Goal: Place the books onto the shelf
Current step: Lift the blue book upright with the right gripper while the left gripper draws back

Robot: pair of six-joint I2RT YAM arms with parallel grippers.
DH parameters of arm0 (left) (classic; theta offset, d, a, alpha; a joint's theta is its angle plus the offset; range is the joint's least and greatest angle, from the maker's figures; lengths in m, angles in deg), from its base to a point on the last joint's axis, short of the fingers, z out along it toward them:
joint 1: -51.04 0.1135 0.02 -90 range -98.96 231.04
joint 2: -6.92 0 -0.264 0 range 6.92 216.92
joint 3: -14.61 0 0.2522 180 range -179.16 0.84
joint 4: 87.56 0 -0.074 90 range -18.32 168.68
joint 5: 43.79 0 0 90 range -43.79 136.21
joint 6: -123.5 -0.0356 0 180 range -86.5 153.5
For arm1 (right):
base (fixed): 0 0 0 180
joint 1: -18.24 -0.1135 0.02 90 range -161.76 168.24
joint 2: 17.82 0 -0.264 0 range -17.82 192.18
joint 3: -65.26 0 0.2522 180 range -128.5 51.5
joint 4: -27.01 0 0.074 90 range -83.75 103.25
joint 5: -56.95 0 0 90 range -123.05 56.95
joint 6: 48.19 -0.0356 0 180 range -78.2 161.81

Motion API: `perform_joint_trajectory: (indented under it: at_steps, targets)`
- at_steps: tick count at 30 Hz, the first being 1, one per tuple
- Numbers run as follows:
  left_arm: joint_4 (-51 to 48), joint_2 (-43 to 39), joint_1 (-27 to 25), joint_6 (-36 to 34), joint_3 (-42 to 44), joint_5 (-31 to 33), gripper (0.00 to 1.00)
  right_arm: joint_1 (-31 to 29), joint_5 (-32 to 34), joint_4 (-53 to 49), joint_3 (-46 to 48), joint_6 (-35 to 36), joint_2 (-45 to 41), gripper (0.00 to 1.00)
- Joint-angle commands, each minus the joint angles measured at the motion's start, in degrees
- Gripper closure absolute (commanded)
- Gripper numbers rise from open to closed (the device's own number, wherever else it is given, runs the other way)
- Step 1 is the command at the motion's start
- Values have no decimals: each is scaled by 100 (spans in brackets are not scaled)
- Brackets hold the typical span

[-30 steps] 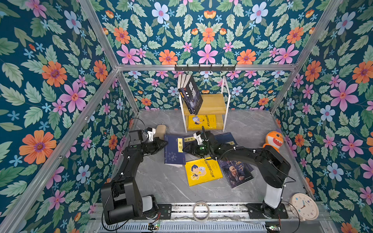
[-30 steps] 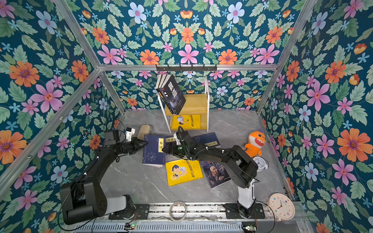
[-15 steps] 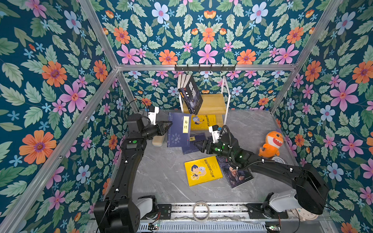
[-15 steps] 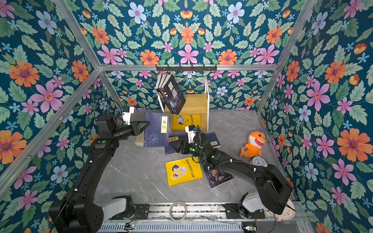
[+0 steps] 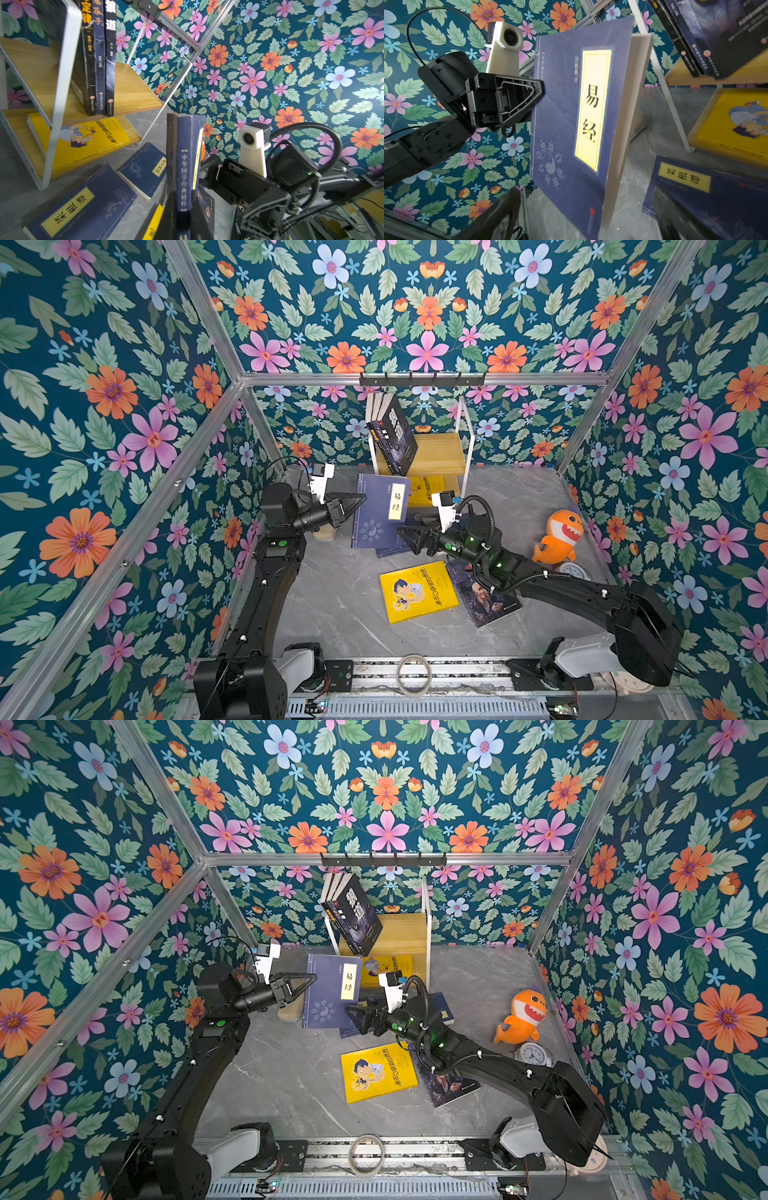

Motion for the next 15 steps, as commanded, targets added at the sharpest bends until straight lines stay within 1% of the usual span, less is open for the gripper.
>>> perform_joint_trajectory:
  at_steps: [1, 5, 8, 10, 11, 12, 14, 15]
  targets:
    - [978, -42, 34, 450, 120, -519, 100, 180, -494, 823, -83, 223, 234, 3]
    - [1834, -138, 54, 987, 405, -649, 100, 494, -1398, 1531, -153, -157, 661, 5]
    - [2867, -137, 77, 1709, 687, -647, 100, 657, -1747, 1863, -304, -452, 1027, 11]
    - [2954, -156, 89, 1769, 712, -637, 100, 699, -2052, 2156, -399, -656, 1235, 16]
    - [2923, -169, 88, 1732, 735, -622, 100, 706, -2259, 2492, -452, -672, 1337, 18]
    - [2922, -178, 85, 1715, 755, -611, 100, 703, -2407, 2631, -528, -720, 1570, 21]
    - [2931, -150, 89, 1699, 780, -593, 100, 708, -2695, 2871, -719, -920, 1854, 29]
    - [2910, -131, 89, 1689, 776, -573, 100, 708, -2824, 3001, -806, -1032, 1973, 36]
